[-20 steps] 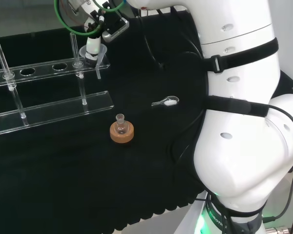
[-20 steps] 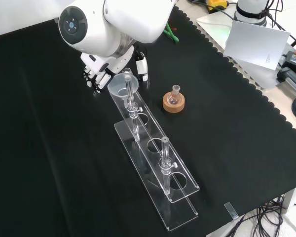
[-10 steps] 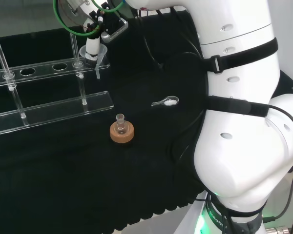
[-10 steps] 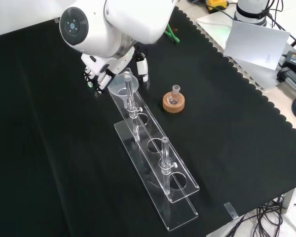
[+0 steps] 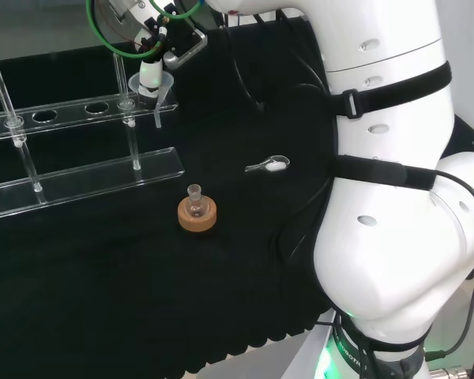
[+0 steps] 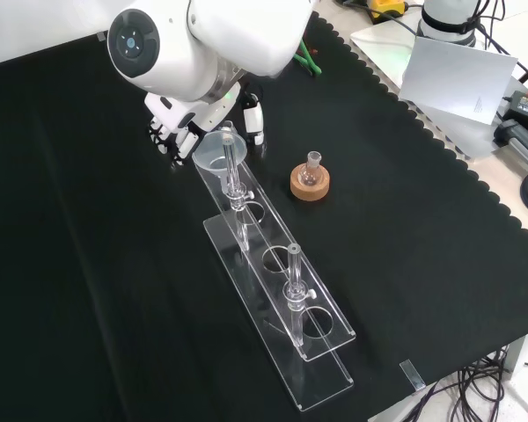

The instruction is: Pick up the funnel from the transparent funnel stand.

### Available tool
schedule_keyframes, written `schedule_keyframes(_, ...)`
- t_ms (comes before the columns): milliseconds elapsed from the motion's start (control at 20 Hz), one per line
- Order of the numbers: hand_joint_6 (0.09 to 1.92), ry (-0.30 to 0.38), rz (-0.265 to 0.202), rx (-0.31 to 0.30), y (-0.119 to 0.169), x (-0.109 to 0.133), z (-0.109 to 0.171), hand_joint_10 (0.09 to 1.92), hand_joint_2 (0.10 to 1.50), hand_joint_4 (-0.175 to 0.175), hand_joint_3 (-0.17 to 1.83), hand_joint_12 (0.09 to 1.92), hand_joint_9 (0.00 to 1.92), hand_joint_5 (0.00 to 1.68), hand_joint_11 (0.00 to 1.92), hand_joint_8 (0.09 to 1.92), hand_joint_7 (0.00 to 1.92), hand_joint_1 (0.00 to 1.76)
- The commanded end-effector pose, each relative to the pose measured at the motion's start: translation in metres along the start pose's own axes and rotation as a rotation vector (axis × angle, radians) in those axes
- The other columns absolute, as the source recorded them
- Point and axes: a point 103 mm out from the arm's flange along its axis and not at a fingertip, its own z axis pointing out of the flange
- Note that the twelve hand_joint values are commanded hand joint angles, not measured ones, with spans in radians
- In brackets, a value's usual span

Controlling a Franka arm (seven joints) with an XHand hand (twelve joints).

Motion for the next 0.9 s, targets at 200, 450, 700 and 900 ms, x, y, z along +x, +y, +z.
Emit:
schedule_keyframes(200,0.09,0.001,0.001,-0.013,-0.001,0.001,0.0,0.73,0.76,-0.004,0.05,0.87,0.21,0.52,0.0,0.58,0.71,0.68)
schedule_keyframes(450,0.09,-0.028,0.008,-0.018,0.01,0.031,-0.012,0.7,0.76,0.01,0.05,0.9,0.26,0.59,0.0,0.59,0.78,0.7)
schedule_keyframes(700,0.09,-0.024,-0.008,-0.043,0.014,0.044,-0.017,0.67,0.77,0.013,0.05,0.93,0.29,0.62,0.0,0.6,0.81,0.72)
schedule_keyframes(900,0.09,-0.023,-0.006,-0.052,0.011,0.039,-0.017,0.66,0.77,0.016,0.06,0.95,0.31,0.64,0.0,0.6,0.83,0.73)
